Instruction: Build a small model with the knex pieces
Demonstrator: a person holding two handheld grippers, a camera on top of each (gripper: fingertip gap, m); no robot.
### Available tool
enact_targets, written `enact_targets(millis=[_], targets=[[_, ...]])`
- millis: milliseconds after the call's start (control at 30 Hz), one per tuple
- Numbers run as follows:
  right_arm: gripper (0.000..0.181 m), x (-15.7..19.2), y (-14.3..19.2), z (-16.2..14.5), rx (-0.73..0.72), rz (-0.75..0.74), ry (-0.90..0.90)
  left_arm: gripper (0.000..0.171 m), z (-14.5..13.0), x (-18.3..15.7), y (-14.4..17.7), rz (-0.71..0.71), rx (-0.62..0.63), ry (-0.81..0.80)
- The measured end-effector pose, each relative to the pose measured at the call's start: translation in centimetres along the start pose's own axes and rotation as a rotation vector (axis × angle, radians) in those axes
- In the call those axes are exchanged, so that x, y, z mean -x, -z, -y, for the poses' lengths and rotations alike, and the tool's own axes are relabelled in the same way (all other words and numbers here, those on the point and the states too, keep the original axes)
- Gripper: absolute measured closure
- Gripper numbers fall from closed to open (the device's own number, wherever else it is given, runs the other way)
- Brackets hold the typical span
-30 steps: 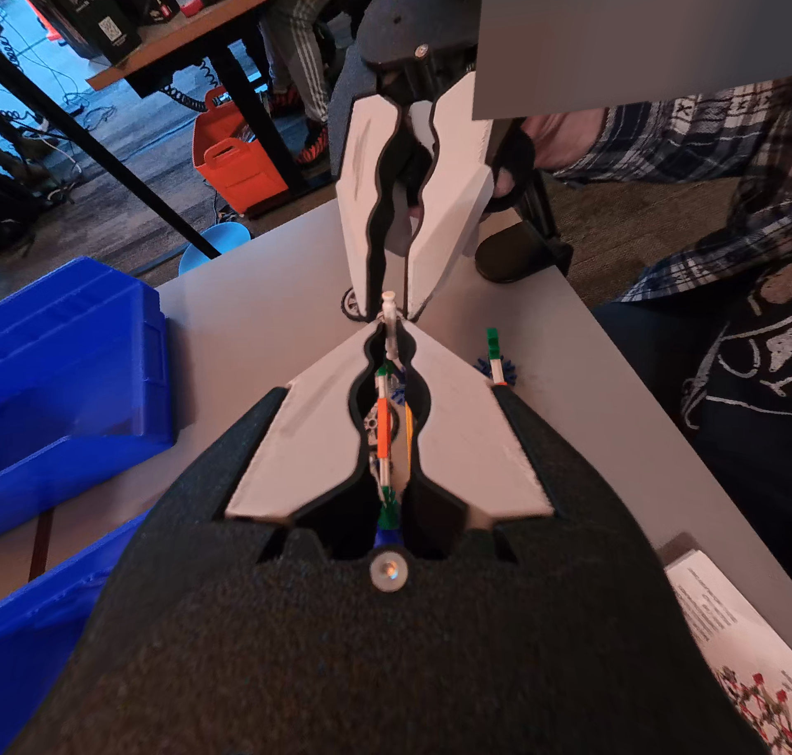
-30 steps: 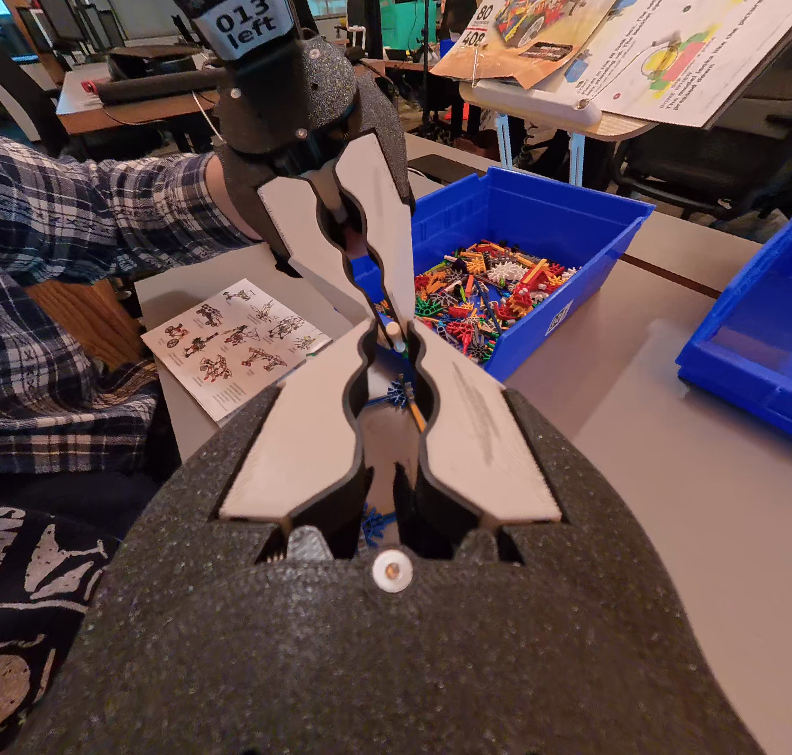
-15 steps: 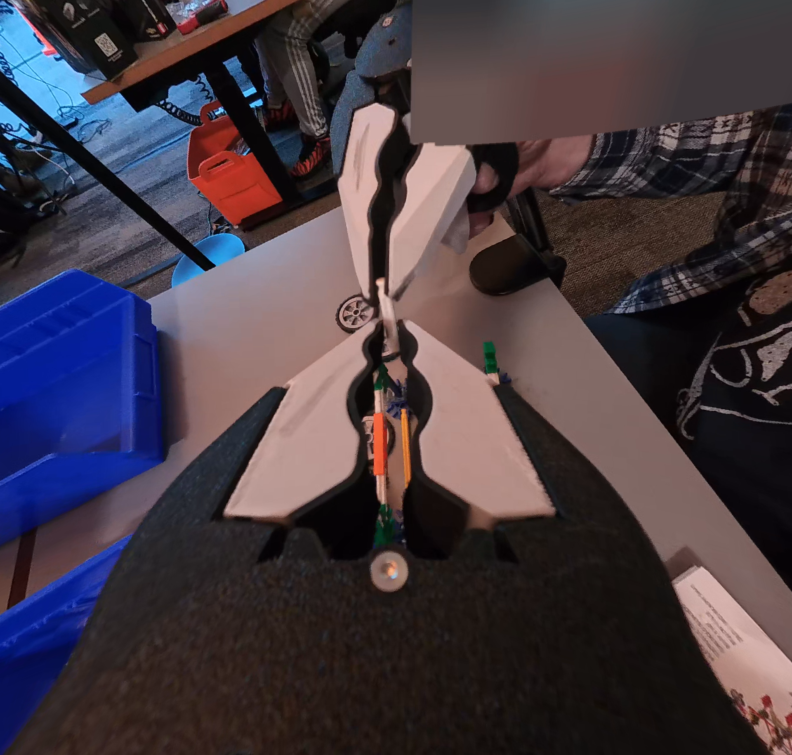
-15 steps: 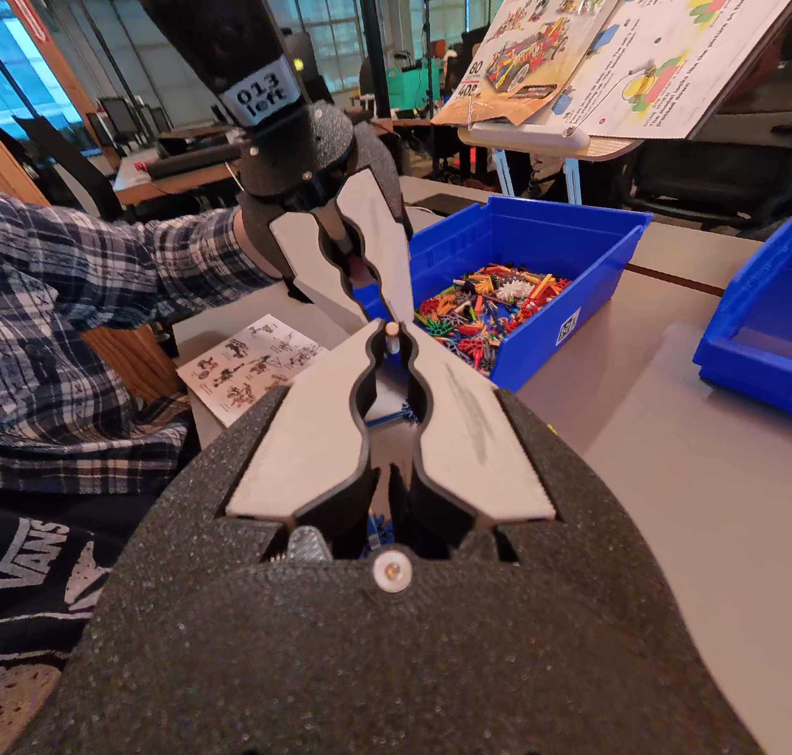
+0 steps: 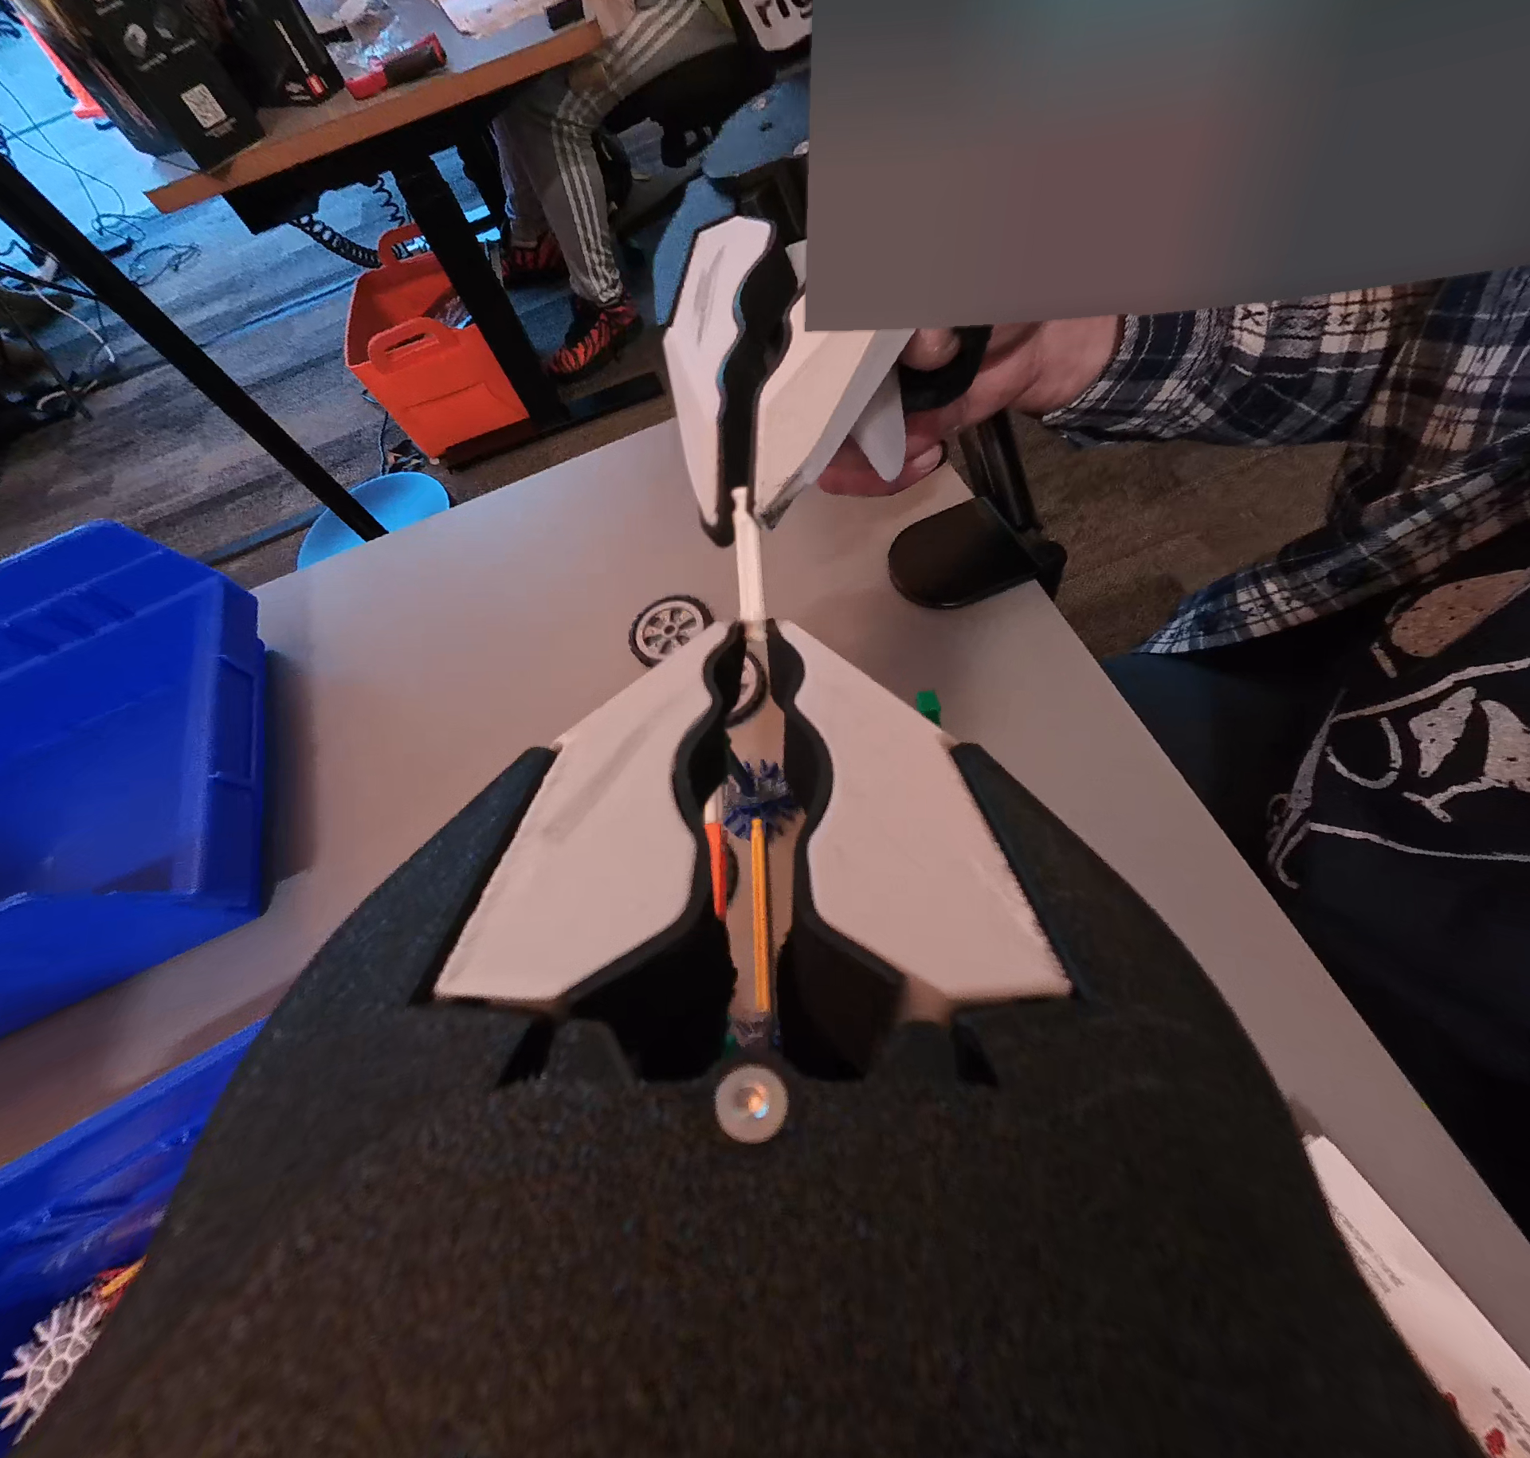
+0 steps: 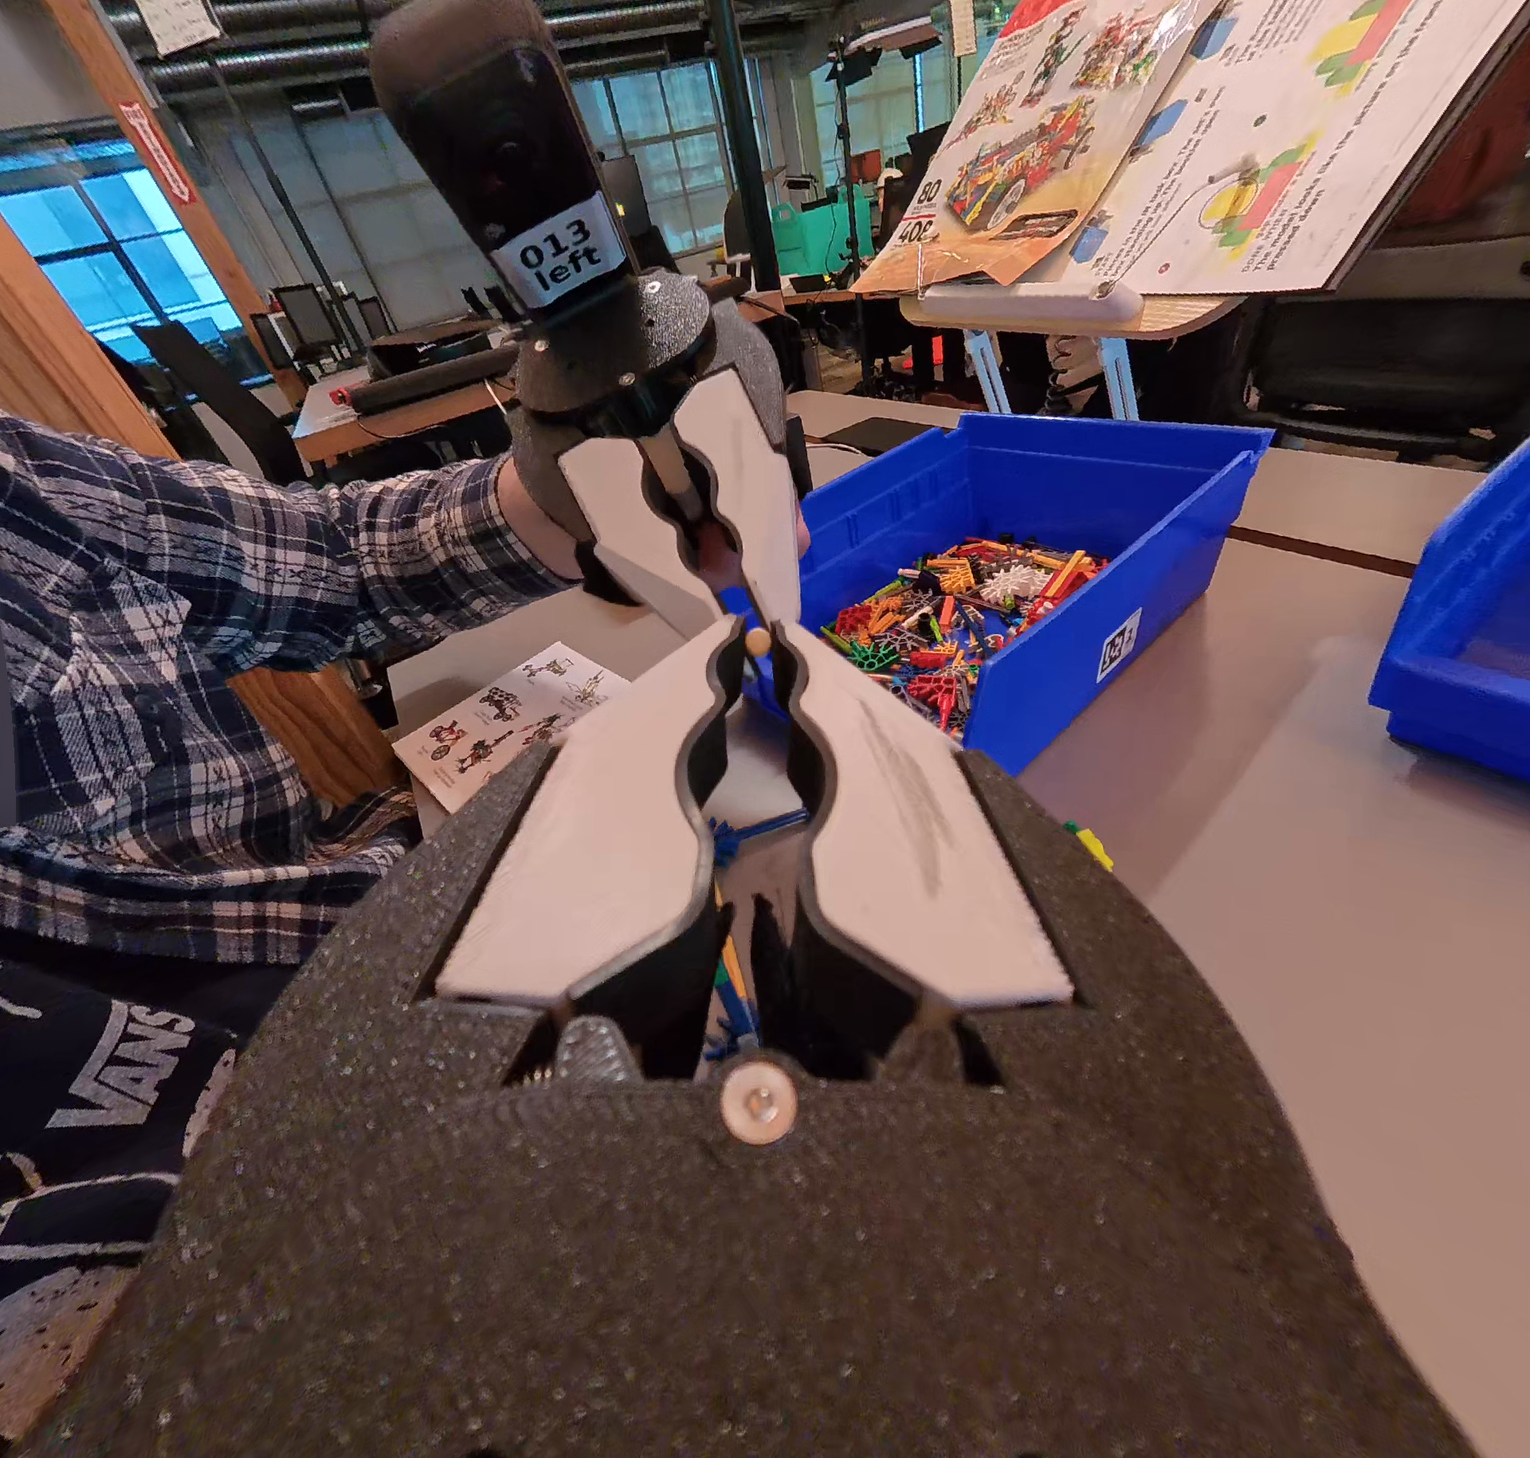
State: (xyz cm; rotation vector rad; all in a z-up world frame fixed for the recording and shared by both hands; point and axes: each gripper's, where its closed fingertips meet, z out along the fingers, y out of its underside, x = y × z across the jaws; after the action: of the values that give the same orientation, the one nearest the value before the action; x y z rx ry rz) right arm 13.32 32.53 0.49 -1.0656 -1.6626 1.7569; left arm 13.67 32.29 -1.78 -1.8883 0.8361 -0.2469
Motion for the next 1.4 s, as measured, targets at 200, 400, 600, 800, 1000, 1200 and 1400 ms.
enact_targets(millis=[200,400,600,800,1000,1200,1400], targets=[[0.176,0.7,0.0,-0.8,0.028,0.000,0.030,0.168,0.4,-0.2,0.8,0.011,-0.006,-0.014],[0.177,0.7,-0.1,-1.8,0.046,0.000,0.022,0.168,-0.2,-0.7,0.7,0.007,0.003,-0.001],[0.177,0.6,-0.1,-2.2,0.042,-0.004,0.016,0.166,-0.4,-0.8,0.4,-0.006,-0.016,0.020],[0.176,0.6,-0.2,-2.4,0.047,0.009,0.015,0.166,-0.3,-1.1,0.1,-0.025,-0.018,0.012],[0.175,0.6,-0.3,-3.4,0.088,0.011,0.026,0.167,-1.1,-1.6,-0.1,-0.041,0.031,-0.003],[0.166,0.7,-0.2,-4.6,0.144,0.002,0.043,0.168,-2.1,-1.8,0.2,-0.021,0.124,-0.052],[0.158,0.2,0.5,-6.3,0.256,-0.082,0.160,0.168,-3.9,-2.3,0.6,-0.026,0.312,-0.127]])
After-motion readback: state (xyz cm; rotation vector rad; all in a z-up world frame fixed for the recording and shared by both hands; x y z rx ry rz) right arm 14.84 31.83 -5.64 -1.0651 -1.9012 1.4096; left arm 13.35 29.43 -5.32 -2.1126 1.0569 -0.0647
